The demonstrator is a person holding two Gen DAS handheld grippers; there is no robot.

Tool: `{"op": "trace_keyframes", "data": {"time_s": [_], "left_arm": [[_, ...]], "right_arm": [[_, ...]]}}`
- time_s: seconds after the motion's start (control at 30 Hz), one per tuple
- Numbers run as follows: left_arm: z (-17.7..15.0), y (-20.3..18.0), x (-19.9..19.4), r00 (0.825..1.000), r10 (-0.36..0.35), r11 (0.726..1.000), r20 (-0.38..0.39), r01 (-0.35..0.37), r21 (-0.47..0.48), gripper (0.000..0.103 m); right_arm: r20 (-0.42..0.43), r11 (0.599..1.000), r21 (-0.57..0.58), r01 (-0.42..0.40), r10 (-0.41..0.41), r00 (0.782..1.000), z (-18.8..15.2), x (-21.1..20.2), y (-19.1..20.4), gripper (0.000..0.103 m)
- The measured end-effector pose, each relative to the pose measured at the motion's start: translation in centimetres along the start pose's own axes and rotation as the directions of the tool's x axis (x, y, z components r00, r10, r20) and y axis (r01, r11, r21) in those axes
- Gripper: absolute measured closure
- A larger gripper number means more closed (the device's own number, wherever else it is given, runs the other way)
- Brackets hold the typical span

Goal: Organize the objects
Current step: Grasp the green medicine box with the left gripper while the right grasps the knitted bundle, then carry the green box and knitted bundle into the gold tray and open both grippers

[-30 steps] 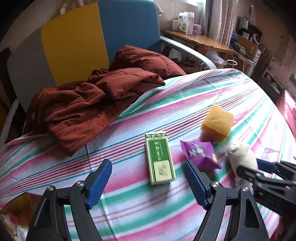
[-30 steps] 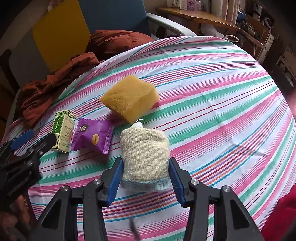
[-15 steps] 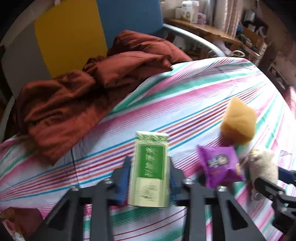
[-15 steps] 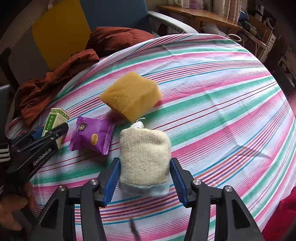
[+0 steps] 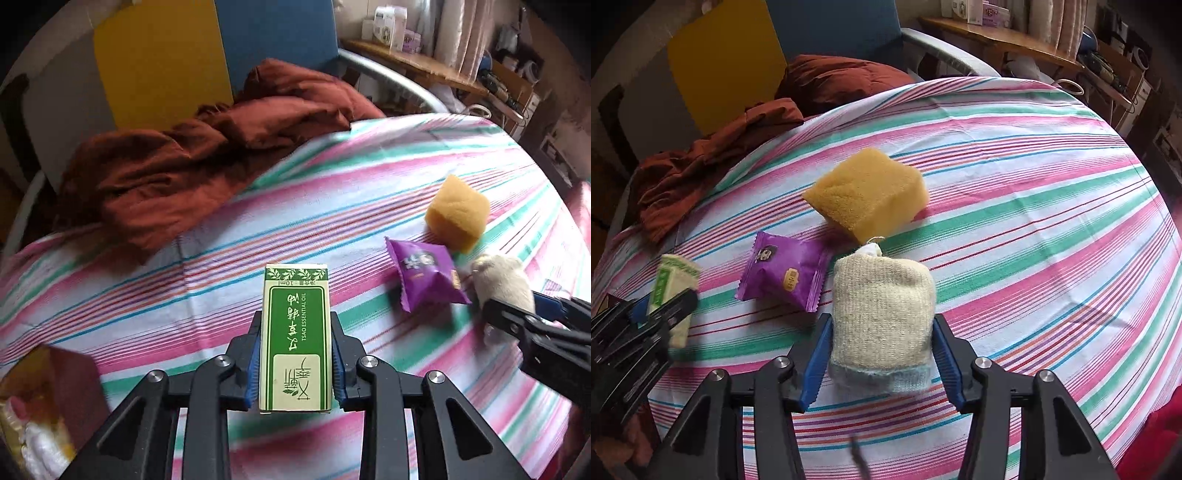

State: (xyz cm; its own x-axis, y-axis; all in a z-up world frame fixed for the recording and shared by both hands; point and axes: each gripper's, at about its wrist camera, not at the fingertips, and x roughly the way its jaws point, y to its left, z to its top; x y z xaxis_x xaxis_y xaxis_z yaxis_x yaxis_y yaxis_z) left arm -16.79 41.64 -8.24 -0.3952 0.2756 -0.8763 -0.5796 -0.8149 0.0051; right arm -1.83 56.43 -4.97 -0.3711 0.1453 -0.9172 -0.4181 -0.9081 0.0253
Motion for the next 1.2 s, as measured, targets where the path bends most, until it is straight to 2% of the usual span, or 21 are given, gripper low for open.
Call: {"op": "trace_keyframes", "data": {"time_s": [0.23,0.37,0.57,0.8,1.0,1.2], "left_arm": [[-1.8,-0.3,-5.5,0.994,-0.013,1.000,0.106,0.012,0.015,0.072],[-2.9,0.4,-7.8,0.989,-0.004,1.000,0.147,0.006,-0.018,0.072],[-5.5,1.2,-12.3,0.971,0.030,0.999,0.236,-0.025,-0.027,0.072],[-8.1,2.2,-16.6,0.949,0.036,0.999,0.314,-0.024,-0.043,0.072],[-10.4,3.5,-19.1,0.937,0.050,0.997,0.347,-0.025,-0.076,0.072],[-13.0,5.8,-20.3,0.934,0.064,0.991,0.350,-0.020,-0.130,0.072]], "right_arm": [[0.027,1.000,-0.014,-0.008,0.008,1.000,-0.1,-0.5,0.3,0.050],[0.042,0.999,-0.034,-0.024,0.025,0.999,-0.3,-0.8,0.8,0.050],[0.085,0.996,-0.077,-0.046,0.052,0.995,-0.5,-1.7,1.6,0.050],[0.107,0.992,-0.120,-0.034,0.047,0.993,-0.8,-1.9,2.6,0.050],[0.132,0.991,-0.133,-0.025,0.042,0.990,-1.1,-2.3,2.9,0.050],[0.158,0.985,-0.173,-0.006,0.033,0.987,-1.5,-2.6,3.9,0.050]]}}
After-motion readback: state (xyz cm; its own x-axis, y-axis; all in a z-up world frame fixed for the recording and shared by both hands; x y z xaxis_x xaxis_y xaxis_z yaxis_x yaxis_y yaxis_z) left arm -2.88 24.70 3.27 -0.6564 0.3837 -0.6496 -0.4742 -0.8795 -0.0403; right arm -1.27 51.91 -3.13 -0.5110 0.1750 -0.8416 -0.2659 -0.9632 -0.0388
